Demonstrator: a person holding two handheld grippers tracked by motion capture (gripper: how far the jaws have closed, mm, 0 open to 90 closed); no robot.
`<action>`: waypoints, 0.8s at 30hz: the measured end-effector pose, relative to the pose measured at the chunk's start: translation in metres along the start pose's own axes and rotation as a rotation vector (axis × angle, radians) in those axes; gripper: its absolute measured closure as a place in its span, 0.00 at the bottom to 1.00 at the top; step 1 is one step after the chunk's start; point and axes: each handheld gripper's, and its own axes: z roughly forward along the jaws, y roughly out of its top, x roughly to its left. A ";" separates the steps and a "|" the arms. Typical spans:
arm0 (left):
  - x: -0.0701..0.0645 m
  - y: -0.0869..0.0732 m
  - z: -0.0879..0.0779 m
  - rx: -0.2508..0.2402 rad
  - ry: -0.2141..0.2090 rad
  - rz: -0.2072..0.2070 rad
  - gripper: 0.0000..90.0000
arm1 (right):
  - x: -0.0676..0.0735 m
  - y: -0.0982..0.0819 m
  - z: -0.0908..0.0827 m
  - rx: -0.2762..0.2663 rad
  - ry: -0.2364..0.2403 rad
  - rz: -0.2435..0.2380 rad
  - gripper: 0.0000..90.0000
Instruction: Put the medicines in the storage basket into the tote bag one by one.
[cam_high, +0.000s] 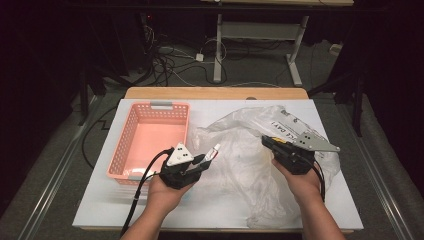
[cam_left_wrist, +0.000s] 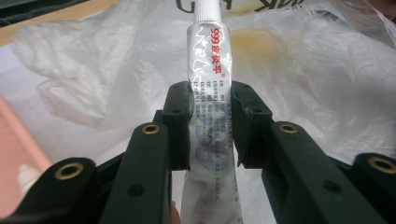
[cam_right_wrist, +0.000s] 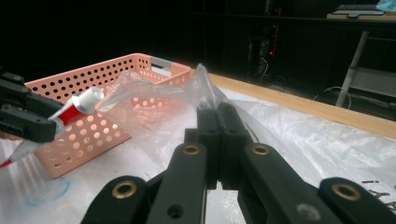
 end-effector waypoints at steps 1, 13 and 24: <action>-0.002 0.001 0.002 0.001 -0.002 0.004 0.76 | 0.000 0.000 0.000 -0.002 0.000 0.000 1.00; -0.014 0.011 0.043 0.020 -0.035 0.014 0.76 | -0.001 0.001 -0.002 -0.014 -0.001 -0.008 1.00; -0.010 0.017 0.085 0.066 -0.001 0.014 0.76 | -0.003 0.002 -0.004 -0.025 0.012 -0.009 1.00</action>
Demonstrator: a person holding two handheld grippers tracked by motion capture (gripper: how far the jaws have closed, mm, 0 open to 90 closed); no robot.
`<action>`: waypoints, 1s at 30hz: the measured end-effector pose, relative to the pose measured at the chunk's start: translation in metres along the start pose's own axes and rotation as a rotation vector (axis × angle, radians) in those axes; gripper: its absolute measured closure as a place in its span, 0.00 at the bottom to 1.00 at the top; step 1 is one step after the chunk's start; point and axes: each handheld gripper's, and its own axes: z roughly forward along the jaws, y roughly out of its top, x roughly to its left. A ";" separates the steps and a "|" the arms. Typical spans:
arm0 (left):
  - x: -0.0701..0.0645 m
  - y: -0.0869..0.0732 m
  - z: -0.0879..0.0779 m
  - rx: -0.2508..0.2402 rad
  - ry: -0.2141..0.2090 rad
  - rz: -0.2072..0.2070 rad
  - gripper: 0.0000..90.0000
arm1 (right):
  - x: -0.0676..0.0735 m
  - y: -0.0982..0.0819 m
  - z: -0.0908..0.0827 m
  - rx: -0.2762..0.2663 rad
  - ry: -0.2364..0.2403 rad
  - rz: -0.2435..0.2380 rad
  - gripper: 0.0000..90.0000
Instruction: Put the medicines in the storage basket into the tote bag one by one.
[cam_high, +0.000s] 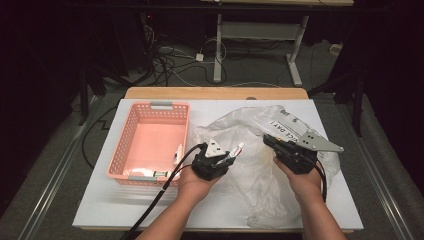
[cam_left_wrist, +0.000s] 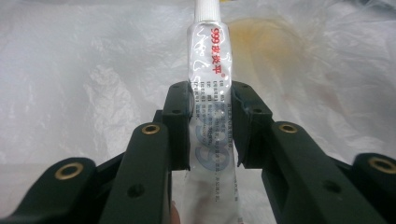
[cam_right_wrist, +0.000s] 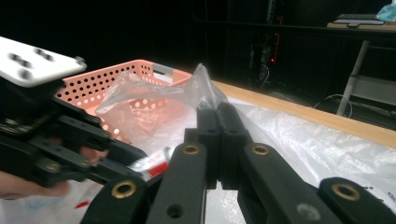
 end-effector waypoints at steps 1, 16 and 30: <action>0.001 0.001 0.003 0.003 0.002 -0.004 0.76 | 0.000 0.000 0.000 -0.001 0.000 -0.001 1.00; -0.007 0.021 0.052 0.005 -0.010 0.005 0.76 | -0.002 0.002 0.002 -0.013 -0.006 -0.008 1.00; -0.013 0.027 0.087 0.016 -0.004 0.004 0.76 | -0.006 0.002 0.003 -0.023 -0.009 0.011 1.00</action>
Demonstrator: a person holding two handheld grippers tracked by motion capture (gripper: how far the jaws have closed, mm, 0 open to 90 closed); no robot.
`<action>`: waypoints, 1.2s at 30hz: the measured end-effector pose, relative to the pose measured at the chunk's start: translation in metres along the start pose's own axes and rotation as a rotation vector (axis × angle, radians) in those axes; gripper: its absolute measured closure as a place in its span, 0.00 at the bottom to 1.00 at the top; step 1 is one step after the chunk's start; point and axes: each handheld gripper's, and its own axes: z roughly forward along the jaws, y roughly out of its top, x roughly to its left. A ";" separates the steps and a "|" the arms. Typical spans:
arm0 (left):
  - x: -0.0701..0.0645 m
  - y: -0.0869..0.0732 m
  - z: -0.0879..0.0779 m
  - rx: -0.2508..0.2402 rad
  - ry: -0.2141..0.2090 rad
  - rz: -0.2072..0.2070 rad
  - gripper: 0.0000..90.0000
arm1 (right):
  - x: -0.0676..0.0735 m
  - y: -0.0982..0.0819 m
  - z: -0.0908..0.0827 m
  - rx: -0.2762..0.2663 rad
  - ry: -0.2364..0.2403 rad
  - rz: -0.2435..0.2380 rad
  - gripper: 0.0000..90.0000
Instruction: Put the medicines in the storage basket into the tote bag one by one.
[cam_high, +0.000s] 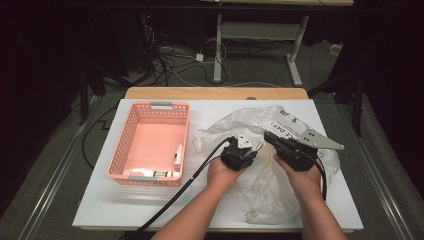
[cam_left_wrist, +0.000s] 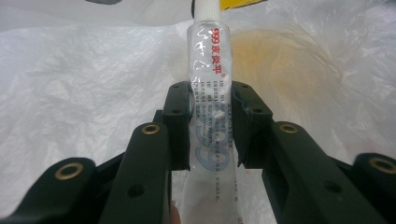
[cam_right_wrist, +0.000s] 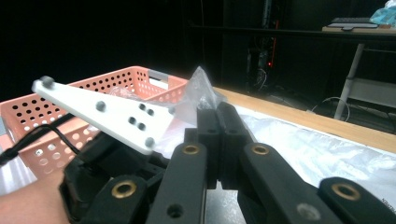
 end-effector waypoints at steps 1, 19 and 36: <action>0.001 0.000 0.002 0.000 -0.003 -0.004 0.76 | 0.000 0.000 0.000 -0.001 -0.002 0.001 1.00; -0.006 -0.013 -0.020 -0.010 -0.089 -0.042 0.49 | 0.002 0.000 -0.002 0.004 0.010 -0.009 1.00; -0.010 -0.045 -0.081 -0.037 -0.155 -0.029 0.25 | 0.005 -0.001 -0.004 0.012 0.012 -0.012 1.00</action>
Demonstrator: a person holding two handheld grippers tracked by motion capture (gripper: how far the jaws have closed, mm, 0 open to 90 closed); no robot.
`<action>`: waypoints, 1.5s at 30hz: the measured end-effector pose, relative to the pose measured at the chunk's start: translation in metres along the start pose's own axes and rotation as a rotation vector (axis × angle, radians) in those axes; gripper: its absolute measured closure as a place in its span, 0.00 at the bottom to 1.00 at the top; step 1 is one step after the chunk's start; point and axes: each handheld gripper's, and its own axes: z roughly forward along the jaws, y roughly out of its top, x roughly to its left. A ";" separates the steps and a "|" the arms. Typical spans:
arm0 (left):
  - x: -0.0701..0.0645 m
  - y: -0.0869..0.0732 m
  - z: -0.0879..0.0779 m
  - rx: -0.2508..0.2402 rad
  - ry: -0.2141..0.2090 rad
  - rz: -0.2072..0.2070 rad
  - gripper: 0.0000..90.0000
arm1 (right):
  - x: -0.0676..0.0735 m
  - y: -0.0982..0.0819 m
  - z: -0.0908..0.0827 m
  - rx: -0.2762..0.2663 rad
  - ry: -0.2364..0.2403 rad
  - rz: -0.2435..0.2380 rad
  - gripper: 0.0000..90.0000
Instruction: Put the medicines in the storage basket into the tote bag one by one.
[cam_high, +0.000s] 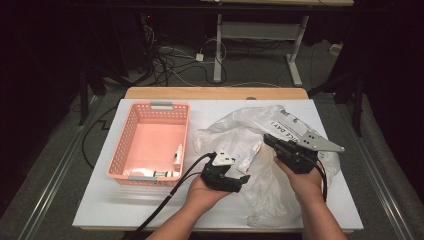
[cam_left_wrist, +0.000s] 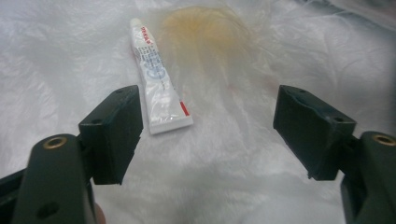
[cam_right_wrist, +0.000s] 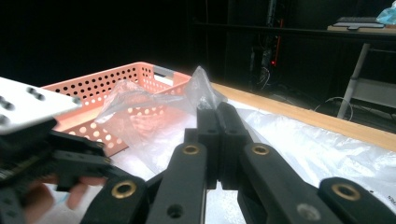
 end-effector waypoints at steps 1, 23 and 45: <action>0.000 -0.001 -0.004 -0.003 0.000 -0.005 0.24 | 0.000 0.000 0.000 -0.003 0.000 -0.005 1.00; 0.002 -0.021 -0.075 -0.045 0.066 -0.020 0.00 | 0.002 -0.002 0.000 0.004 -0.007 -0.011 1.00; 0.038 -0.036 -0.128 -0.099 0.217 -0.087 0.00 | 0.000 -0.001 -0.005 -0.001 -0.004 -0.011 1.00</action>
